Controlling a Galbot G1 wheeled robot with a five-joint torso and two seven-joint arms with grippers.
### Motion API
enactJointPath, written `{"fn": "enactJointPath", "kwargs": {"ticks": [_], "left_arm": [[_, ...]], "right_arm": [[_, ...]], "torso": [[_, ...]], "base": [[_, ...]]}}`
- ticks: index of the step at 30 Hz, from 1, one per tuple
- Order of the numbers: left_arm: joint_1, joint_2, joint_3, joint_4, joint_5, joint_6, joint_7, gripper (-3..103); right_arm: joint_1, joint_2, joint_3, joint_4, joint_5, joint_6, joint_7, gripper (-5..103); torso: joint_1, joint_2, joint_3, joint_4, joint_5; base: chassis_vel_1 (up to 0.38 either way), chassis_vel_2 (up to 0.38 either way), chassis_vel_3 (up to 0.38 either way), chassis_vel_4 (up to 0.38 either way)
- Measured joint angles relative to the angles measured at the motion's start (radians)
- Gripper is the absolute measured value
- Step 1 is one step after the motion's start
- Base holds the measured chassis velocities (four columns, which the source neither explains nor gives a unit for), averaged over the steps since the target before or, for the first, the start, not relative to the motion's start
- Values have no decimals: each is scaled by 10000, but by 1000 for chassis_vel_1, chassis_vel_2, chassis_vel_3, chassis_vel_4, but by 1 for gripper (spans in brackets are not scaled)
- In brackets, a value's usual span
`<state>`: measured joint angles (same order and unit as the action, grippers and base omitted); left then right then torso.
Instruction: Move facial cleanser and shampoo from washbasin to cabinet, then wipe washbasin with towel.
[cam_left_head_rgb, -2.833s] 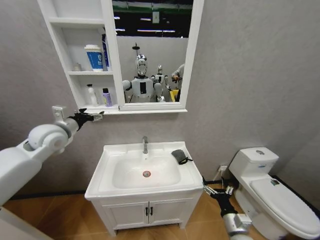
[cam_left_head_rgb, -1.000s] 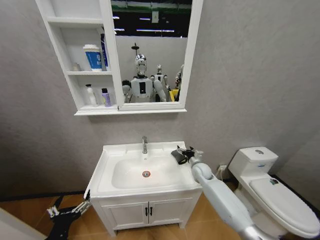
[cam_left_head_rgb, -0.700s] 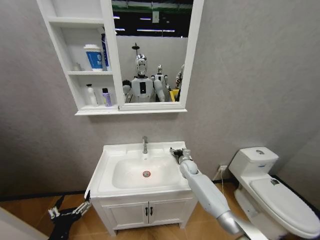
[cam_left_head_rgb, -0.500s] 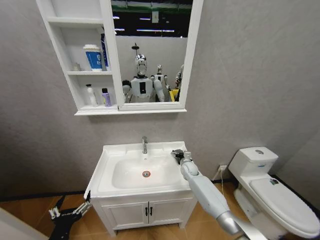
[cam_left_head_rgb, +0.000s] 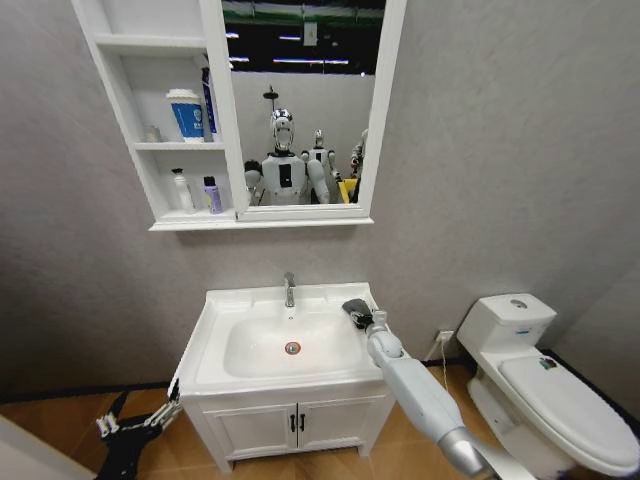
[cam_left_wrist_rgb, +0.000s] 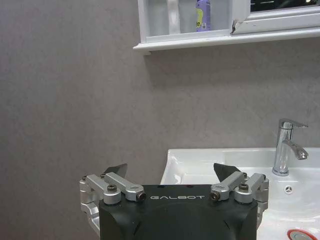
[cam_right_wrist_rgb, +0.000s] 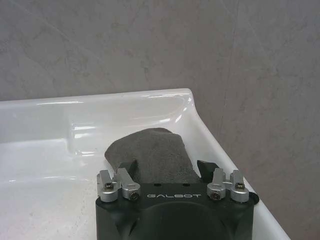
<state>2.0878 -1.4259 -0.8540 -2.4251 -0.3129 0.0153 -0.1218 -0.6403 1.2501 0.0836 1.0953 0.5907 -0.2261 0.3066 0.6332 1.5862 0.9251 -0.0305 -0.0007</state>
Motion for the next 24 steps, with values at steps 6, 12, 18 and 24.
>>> {"fn": "enactJointPath", "kwargs": {"ticks": [6,12,18,24], "left_arm": [[-1,-102,17,0,38,-58,-17,98],[-11,-128,49,7,73,-85,-17,98],[-48,-119,23,7,39,-87,-53,98],[-56,-94,-12,-18,-9,-87,-105,98]], "right_arm": [[76,23,1,-236,-4,110,-69,56],[71,5,-9,-151,3,95,-92,34],[31,-15,-59,168,84,-7,-66,18],[-34,-134,-447,1440,320,-196,306,2]], "torso": [[0,1,0,1,0],[-1,1,0,0,0],[-1,1,0,0,0],[0,1,0,0,-1]], "base": [[0,0,0,0],[0,0,0,0],[0,0,0,0],[0,0,0,0]]}}
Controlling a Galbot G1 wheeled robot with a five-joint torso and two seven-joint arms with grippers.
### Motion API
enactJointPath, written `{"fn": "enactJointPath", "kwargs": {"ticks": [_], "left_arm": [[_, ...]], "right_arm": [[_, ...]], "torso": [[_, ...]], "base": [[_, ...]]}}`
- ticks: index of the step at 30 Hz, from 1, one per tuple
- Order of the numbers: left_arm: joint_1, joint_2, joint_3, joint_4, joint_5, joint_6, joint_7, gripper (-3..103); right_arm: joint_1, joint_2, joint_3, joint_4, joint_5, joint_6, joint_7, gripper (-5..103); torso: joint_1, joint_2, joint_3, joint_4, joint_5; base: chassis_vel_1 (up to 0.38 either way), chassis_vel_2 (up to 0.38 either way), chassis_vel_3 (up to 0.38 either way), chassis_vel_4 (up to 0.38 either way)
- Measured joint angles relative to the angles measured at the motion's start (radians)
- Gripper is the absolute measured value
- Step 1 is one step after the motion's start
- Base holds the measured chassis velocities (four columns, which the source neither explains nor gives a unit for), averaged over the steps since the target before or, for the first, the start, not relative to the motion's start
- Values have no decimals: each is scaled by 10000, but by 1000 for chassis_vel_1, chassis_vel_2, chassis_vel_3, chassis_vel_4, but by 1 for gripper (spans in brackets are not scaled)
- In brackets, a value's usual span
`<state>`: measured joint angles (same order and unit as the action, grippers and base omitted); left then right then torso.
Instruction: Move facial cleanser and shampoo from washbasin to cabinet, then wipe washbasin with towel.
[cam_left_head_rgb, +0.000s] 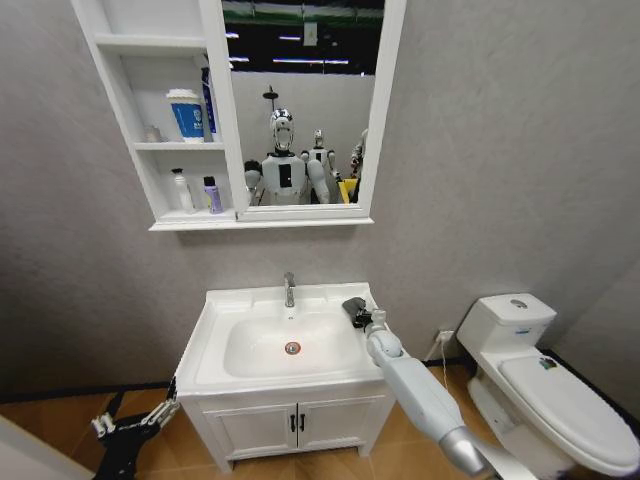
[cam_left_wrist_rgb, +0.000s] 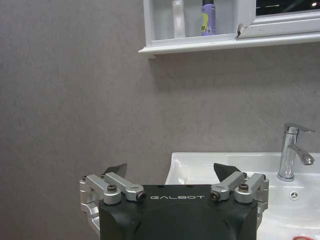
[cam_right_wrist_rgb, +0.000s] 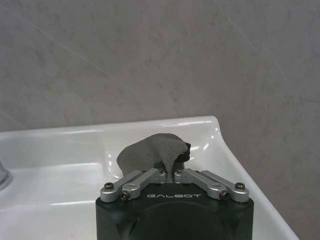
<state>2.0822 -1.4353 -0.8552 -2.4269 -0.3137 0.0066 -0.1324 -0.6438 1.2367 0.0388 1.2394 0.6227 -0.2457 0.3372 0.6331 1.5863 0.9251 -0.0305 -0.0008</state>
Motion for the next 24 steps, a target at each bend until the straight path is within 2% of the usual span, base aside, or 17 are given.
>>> {"fn": "enactJointPath", "kwargs": {"ticks": [6,8,10,13,19,24], "left_arm": [[-2,-21,16,-33,10,-2,-9,98],[-17,-22,6,-49,10,-7,-20,98],[-18,-23,6,-54,10,-8,-22,98],[-18,-42,-11,-110,14,-24,-38,97],[-43,-5,-161,-144,-138,-37,-70,97],[-195,69,-196,-94,-251,-38,-122,97]], "right_arm": [[4,-101,-482,907,457,-241,346,2],[6,-141,-1119,1363,982,-413,648,2],[6,-124,-1282,1416,1084,-442,723,2],[28,241,-2256,1284,1419,-546,1243,2],[-215,284,-2717,920,1013,-567,1523,2],[-435,-240,-2763,920,823,-579,1581,2]], "torso": [[0,0,0,0,-1],[0,0,0,0,-1],[0,1,0,0,-1],[0,0,-1,3,-1],[0,0,0,2,1],[0,0,0,-1,-2]], "base": [[0,0,0,0],[0,0,0,0],[0,0,0,0],[0,0,0,0],[0,0,0,0],[0,0,0,0]]}}
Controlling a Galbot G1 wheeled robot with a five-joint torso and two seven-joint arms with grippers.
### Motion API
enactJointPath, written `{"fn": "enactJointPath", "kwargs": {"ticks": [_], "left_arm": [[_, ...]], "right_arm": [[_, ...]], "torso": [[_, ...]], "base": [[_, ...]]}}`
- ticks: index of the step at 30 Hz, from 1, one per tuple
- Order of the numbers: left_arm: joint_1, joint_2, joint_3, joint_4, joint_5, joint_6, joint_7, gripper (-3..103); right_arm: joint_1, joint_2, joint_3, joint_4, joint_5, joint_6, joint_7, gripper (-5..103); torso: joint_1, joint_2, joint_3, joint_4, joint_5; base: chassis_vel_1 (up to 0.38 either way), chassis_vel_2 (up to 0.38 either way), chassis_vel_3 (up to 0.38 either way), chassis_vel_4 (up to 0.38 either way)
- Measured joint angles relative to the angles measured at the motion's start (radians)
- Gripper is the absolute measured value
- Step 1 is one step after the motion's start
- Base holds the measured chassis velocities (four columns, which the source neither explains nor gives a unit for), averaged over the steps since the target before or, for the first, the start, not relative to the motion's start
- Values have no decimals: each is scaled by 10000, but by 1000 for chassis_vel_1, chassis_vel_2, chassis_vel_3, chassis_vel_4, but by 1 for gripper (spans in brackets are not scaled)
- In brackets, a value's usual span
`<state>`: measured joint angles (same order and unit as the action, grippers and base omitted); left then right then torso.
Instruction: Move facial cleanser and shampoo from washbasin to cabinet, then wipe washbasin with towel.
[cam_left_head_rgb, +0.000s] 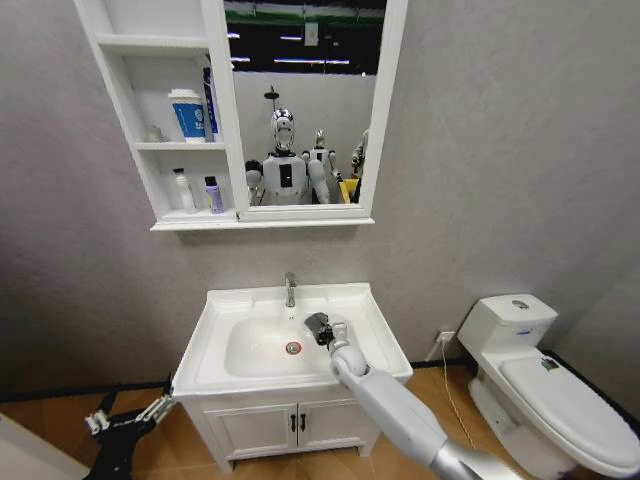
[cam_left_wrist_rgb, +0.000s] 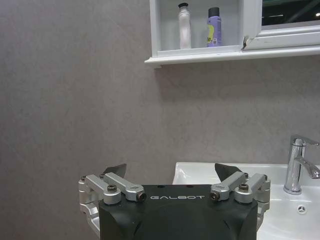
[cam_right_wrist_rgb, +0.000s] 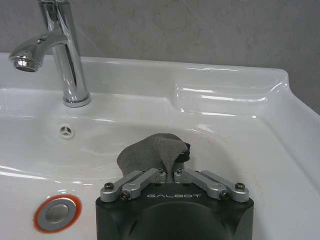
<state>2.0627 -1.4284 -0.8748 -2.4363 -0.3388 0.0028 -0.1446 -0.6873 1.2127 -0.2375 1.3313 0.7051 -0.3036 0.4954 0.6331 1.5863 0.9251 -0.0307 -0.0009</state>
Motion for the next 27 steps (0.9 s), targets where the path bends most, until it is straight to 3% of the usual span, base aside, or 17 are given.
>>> {"fn": "enactJointPath", "kwargs": {"ticks": [9,22,27], "left_arm": [[-98,22,-40,36,-101,54,-105,97],[-140,70,-640,-35,-653,222,-351,100],[-112,65,-883,-124,-829,275,-449,96]], "right_arm": [[82,266,-221,-899,583,-91,130,2],[965,1300,-613,-3004,1290,-85,-268,2],[1323,2014,-902,-3712,1666,-108,-335,2]], "torso": [[0,0,0,2,3],[0,1,0,1,0],[1,1,0,1,0]], "base": [[0,0,0,0],[0,0,0,0],[0,0,0,0]]}}
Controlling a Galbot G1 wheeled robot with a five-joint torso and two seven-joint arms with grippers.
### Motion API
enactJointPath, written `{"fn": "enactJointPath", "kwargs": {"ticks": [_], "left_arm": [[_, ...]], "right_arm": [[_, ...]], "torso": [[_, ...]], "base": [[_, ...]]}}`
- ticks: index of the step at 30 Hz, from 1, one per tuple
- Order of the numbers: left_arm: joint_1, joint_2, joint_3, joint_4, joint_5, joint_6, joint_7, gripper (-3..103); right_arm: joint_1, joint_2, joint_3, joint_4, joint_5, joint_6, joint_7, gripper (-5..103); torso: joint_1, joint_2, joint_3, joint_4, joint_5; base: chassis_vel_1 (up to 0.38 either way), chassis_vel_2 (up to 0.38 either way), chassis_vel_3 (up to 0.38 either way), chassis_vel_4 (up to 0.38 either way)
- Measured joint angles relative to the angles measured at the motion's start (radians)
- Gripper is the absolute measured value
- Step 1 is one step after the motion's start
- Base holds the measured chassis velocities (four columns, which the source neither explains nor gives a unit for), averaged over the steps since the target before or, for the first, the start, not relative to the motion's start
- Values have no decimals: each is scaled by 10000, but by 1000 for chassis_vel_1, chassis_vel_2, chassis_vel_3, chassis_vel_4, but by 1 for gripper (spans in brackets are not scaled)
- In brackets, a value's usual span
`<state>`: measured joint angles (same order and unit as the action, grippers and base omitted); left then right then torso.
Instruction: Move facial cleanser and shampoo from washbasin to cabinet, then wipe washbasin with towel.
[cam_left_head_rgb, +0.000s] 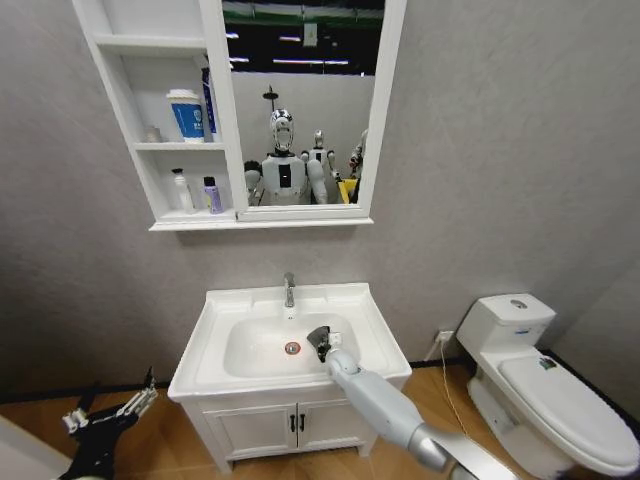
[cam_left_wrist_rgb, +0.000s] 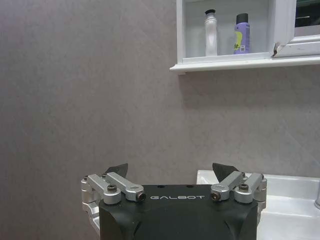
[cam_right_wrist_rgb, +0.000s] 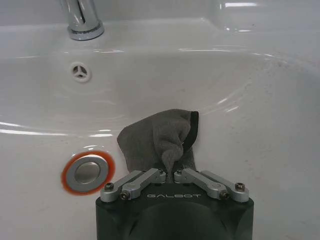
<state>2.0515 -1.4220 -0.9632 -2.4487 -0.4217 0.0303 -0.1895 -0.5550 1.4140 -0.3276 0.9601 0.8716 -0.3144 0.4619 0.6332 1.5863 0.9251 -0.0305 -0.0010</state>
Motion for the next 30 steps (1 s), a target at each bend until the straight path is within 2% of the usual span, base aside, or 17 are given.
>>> {"fn": "enactJointPath", "kwargs": {"ticks": [2,5,9,10,14,19,27,30], "left_arm": [[8,-1,-34,-12,-21,3,-7,96],[55,0,-221,-50,-122,24,-54,96],[74,-2,-237,-78,-133,31,-64,96],[109,-2,-249,-103,-139,40,-73,96],[163,105,-376,-140,-215,73,-88,96],[184,242,-700,-176,-425,157,-179,96],[190,312,-740,-230,-484,219,-230,96],[154,387,-709,-222,-501,236,-262,96]], "right_arm": [[30,89,-32,-48,101,-21,11,2],[241,811,-147,-417,551,-140,30,2],[340,1154,-159,-638,613,-193,-96,2],[460,1494,-169,-902,627,-237,-306,2],[637,1969,-146,-1389,644,-254,-622,2],[683,2000,-100,-1716,239,-99,-1048,2],[485,1973,120,-1704,-191,49,-953,2],[326,1316,231,-1063,-153,31,-701,2]], "torso": [[0,-1,0,0,0],[0,0,0,1,0],[0,-1,0,1,0],[0,-1,0,1,0],[0,-1,0,6,5],[0,-1,0,2,2],[0,-1,0,1,2],[-1,-1,0,4,3]], "base": [[0,0,0,0],[0,0,0,0],[0,0,0,0],[0,0,0,0],[0,0,0,0],[0,0,0,0],[0,0,0,0],[0,0,0,0]]}}
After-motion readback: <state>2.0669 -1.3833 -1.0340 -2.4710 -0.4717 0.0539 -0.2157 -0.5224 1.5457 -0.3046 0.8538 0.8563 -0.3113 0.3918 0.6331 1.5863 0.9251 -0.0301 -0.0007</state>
